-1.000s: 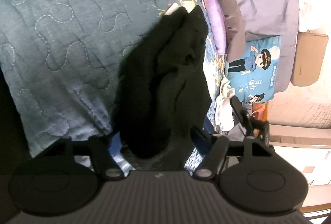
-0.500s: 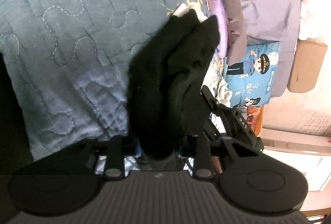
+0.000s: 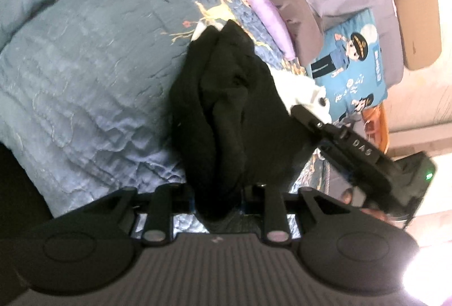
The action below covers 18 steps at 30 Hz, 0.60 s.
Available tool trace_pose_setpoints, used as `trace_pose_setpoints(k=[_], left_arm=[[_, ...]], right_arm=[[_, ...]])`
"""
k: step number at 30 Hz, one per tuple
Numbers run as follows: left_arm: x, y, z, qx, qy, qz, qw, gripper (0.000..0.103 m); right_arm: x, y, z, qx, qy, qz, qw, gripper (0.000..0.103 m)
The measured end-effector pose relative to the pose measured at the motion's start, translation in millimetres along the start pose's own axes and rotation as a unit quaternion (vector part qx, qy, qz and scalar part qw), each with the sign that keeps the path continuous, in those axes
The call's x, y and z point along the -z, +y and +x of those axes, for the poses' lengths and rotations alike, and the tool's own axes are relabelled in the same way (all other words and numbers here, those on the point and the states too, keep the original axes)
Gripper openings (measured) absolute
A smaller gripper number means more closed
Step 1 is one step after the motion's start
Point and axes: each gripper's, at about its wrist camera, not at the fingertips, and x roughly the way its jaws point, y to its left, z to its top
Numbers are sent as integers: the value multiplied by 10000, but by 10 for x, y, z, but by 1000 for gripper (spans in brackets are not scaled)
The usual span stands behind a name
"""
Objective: Fold clothes
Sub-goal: 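Carry the cardigan onto the grey and lilac stack with the left gripper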
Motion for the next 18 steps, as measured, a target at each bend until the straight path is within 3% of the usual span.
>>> trace_pose_setpoints(k=[5,9,18], left_arm=[[-196,-350,-185,-45,-199,419,9989,27],[-536,-792,-312,57,-447,799,9958,27],[-1661,-1963,-359,387,-1168,1439,9819,27]], right_arm=[[-272,173,-210,147,-266,-385,9988,14],[-642,233,-352,239,-482,-491,9973,14],[-2023,344,-533,378,-1171,-818,9890,14]])
